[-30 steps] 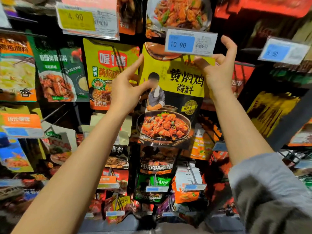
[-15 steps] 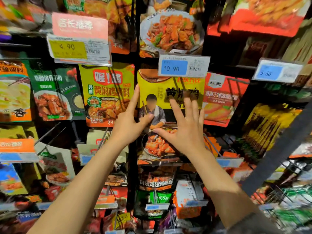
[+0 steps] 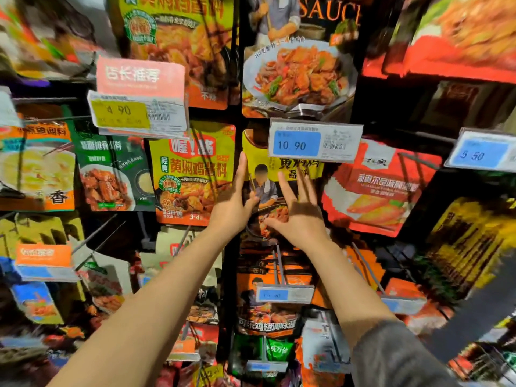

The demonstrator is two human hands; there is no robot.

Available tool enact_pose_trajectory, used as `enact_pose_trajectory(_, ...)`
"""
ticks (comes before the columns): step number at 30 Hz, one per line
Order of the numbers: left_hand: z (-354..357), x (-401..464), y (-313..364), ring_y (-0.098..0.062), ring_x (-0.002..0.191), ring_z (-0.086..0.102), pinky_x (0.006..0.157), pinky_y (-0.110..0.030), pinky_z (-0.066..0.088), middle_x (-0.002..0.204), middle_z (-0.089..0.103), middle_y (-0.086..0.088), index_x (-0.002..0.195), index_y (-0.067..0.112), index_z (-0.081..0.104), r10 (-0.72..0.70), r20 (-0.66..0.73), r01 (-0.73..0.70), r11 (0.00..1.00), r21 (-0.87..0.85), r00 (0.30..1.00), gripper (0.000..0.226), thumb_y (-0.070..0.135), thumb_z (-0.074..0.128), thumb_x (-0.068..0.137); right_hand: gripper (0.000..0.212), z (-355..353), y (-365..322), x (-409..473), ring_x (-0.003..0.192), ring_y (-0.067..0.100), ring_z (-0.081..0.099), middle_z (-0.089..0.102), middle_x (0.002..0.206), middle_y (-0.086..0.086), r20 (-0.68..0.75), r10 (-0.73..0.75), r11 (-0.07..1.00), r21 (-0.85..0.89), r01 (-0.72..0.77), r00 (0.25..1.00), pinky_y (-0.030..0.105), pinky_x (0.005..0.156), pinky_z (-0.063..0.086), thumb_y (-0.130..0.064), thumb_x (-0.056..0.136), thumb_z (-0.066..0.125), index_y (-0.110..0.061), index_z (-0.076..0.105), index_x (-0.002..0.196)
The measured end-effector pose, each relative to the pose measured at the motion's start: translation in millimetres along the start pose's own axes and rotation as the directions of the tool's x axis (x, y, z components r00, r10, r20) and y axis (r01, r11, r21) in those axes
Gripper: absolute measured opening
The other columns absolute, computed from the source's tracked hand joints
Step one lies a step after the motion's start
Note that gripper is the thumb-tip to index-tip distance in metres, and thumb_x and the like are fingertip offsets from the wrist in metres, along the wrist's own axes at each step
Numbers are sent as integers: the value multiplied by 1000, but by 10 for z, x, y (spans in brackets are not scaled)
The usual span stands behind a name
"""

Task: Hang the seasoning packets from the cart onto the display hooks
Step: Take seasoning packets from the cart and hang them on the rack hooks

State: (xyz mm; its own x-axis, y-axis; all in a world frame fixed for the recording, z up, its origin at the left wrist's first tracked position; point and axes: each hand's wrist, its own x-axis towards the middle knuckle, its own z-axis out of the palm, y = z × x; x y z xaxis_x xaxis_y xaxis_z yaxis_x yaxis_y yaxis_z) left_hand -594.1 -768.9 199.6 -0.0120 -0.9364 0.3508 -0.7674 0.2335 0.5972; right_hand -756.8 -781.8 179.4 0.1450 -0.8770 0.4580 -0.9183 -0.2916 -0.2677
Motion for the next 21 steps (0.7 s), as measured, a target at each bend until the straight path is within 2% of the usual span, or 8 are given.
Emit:
enact_pose_trajectory(2,25,20,-40,-11,56,52,41,-18,32,122,61,-22,144,37,-23,39,0,-39,999,18,999,95,23,58,95,102,-6,2,34,145,19,-11,-18,157,-5,70,24,999,26,-26,997,49,114,25,-52,77,69,-45,-6,146)
enact_pose_trajectory(4,37,16,-133,-22,71,62,54,-24,46,134,52,-18,141,40,-23,103,11,-103,994,-28,995,102,19,64,91,100,-17,-3,28,145,22,-8,-20,157,-6,176,64,996,48,-73,982,53,111,28,-47,79,69,-43,-3,148)
enact_pose_trajectory(6,0,-63,-231,-25,93,63,71,-31,51,127,55,-9,144,44,-14,63,46,-59,995,-76,997,99,21,66,89,96,-36,-64,-17,145,24,-4,-17,157,-5,228,81,992,75,-101,970,50,112,27,-43,83,67,-41,-2,149)
enact_pose_trajectory(7,-37,-120,-287,-23,97,62,75,-31,50,117,57,-4,149,39,2,31,61,-26,996,-82,998,88,25,66,89,93,-58,-127,-54,145,23,-3,-15,158,-4,232,70,991,95,-95,970,47,113,27,-42,84,66,-40,-2,149)
enact_pose_trajectory(9,-163,-287,-395,-17,94,60,76,-29,47,106,59,3,139,19,41,-5,34,9,995,-102,999,56,29,66,89,88,-99,-314,-147,145,18,-2,-11,158,-5,236,13,986,156,-51,972,40,111,28,-41,87,63,-38,2,150)
enact_pose_trajectory(12,-455,-690,-634,-6,84,63,77,-25,51,94,65,12,123,20,61,-45,-57,28,963,-266,997,35,25,66,89,77,-139,-749,-311,145,13,8,9,158,-7,221,-113,960,277,48,969,36,113,22,-41,89,61,-36,14,150)
enact_pose_trajectory(17,-1079,-1688,-1353,-2,83,67,74,-24,54,91,70,15,99,30,68,-246,-194,154,906,-393,950,16,18,65,89,52,-8,-1777,-635,122,8,46,50,136,-9,284,-348,869,455,194,893,17,93,34,-37,89,62,-29,44,138)
enact_pose_trajectory(21,-1639,-2632,-1926,7,79,64,74,-9,47,84,68,30,88,33,67,-455,-361,287,856,-431,814,25,9,64,88,37,361,-2784,-934,89,1,54,61,112,-9,424,-517,796,557,236,744,10,74,40,-33,89,63,-27,57,125)
